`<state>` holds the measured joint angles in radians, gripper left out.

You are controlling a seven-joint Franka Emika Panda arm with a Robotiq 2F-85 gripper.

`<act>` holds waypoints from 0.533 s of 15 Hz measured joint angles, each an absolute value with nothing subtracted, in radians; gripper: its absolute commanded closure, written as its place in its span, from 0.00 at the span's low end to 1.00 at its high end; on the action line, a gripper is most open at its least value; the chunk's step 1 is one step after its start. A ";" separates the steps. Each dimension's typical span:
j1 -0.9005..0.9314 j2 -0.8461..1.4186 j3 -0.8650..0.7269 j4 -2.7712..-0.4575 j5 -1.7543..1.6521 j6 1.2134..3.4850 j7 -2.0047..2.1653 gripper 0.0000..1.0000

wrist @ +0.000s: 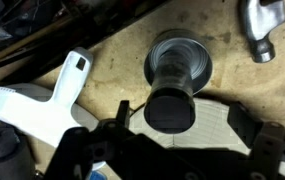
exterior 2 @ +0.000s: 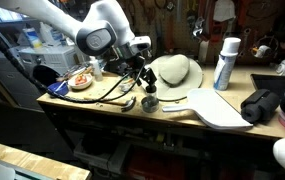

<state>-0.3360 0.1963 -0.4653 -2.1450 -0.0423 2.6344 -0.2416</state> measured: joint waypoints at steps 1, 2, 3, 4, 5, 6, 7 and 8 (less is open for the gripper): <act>-0.343 0.216 -0.451 -2.118 -0.036 2.595 -0.232 0.00; -0.350 0.232 -0.437 -2.094 -0.027 2.570 -0.218 0.00; -0.354 0.247 -0.427 -2.071 -0.023 2.556 -0.198 0.00; -0.356 0.262 -0.423 -2.048 -0.025 2.547 -0.169 0.00; -0.358 0.280 -0.423 -2.024 -0.030 2.538 -0.139 0.00; -0.361 0.296 -0.423 -2.001 -0.032 2.523 -0.115 0.00; -0.366 0.312 -0.423 -1.980 -0.032 2.502 -0.099 0.00; -0.371 0.328 -0.423 -1.959 -0.032 2.474 -0.091 0.00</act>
<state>-0.3711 0.3284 -0.4229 -1.9586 -0.0322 2.4740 -0.0908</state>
